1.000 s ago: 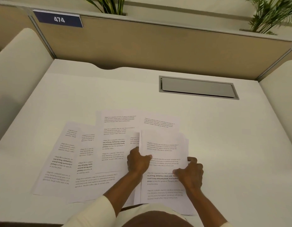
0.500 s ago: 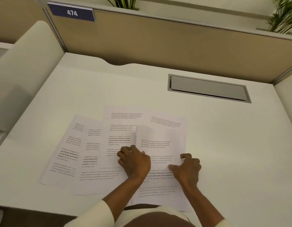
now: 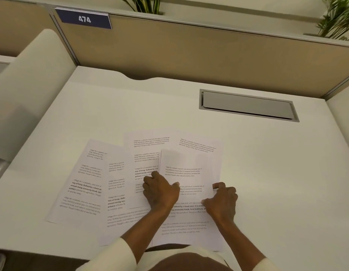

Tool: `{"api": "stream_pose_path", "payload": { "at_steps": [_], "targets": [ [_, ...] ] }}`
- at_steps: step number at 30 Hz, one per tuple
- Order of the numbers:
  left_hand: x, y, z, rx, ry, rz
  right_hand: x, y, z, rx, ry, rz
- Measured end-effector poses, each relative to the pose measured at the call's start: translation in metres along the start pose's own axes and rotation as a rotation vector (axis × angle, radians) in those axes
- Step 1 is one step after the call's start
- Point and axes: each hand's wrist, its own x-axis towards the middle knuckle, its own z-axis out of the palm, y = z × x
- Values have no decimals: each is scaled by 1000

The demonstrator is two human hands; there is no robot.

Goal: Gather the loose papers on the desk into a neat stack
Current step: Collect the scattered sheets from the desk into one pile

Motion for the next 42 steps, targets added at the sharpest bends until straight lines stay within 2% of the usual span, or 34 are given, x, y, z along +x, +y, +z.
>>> {"api": "stream_pose_path", "payload": {
  "at_steps": [4, 7, 12, 18, 21, 24, 27, 29, 32, 34, 42],
  "targets": [
    [-2, -3, 4, -48, 68, 13, 1, 3, 3, -5, 11, -20],
    [-2, -6, 5, -354, 96, 33, 3, 6, 4, 24, 9, -20],
    [0, -9, -1, -568, -21, 36, 5, 15, 4, 101, 10, -32],
    [-6, -8, -8, -595, -195, 283, 3, 33, 0, 265, 28, 9],
    [-11, -6, -11, -691, -307, 401, 5, 44, -4, 419, 81, 58],
    [-13, -2, -16, -836, -487, 485, 5, 55, -14, 707, 80, 102],
    [-11, 2, -21, -940, -598, 510, 2, 61, -28, 964, 36, 52],
    [-9, 3, -22, -941, -626, 511, 2, 65, -37, 1039, -23, -18],
    [-7, 4, -24, -852, -610, 530, 2, 66, -44, 1092, -145, -114],
    [-10, 8, -24, -810, -564, 545, 1, 64, -48, 1106, -136, -138],
    [-20, 63, -33, -903, -331, 612, 10, 55, -111, 1152, 210, -366]
  ]
}}
